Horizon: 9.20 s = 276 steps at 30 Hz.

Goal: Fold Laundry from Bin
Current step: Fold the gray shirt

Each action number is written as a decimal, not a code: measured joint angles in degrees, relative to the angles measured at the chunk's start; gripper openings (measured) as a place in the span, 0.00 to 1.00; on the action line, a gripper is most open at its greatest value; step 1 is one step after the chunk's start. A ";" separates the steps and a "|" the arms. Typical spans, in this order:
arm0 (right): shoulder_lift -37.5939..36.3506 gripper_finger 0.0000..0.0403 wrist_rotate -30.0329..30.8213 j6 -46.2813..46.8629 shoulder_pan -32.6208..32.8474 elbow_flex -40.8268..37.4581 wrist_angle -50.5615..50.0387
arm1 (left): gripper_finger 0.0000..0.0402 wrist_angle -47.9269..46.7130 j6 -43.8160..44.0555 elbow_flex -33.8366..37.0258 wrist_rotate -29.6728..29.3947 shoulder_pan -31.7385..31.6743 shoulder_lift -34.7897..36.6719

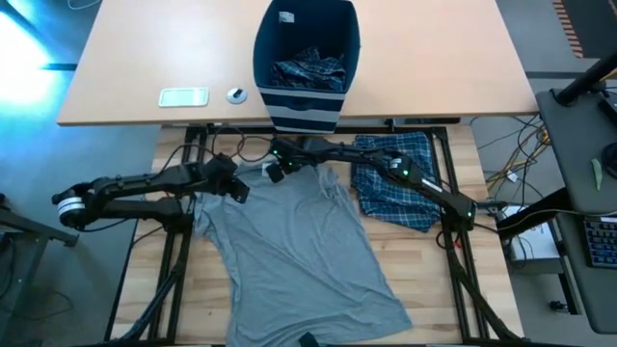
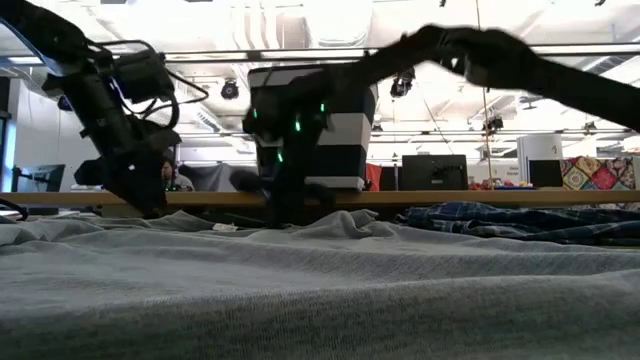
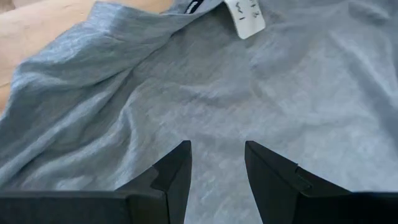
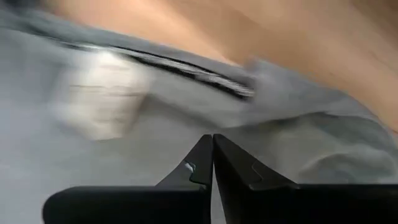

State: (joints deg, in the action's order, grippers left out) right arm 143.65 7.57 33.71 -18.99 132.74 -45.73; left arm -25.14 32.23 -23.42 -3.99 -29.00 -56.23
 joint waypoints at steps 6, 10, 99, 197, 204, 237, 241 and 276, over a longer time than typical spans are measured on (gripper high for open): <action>0.73 0.02 0.10 2.31 -2.48 1.19 0.35 | 0.32 4.11 -4.92 -1.35 -0.38 -6.42 -8.31; 1.13 0.02 3.03 1.35 -4.16 1.02 4.83 | 0.31 5.92 -8.85 -3.99 -3.88 -14.86 -14.14; -53.26 0.02 -12.73 -12.53 26.49 -61.18 -6.80 | 0.29 -8.63 -0.02 -11.85 -0.94 12.08 -2.44; -28.46 0.02 -15.27 -35.72 -19.23 -28.91 -15.29 | 0.64 -4.85 11.96 -16.61 -0.38 13.33 -13.02; -28.39 0.03 -22.84 -28.46 -15.32 -29.62 -7.96 | 0.64 -9.90 11.40 -16.87 0.29 13.32 -11.62; -6.22 0.41 -24.15 -25.87 -3.01 -1.86 -4.00 | 0.64 -21.37 7.93 -21.86 -1.50 11.92 -5.66; -8.00 0.50 -21.92 -28.76 -2.53 0.64 -15.39 | 0.64 -20.34 4.60 -21.77 -1.04 10.45 -5.82; -21.11 0.17 -14.86 2.74 -4.67 -34.98 5.39 | 0.64 -9.44 -4.17 -20.63 5.07 8.70 -5.76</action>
State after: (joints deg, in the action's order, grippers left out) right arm 122.54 -7.29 36.45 -23.66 97.75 -40.34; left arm -34.58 28.05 -44.05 1.08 -20.29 -62.00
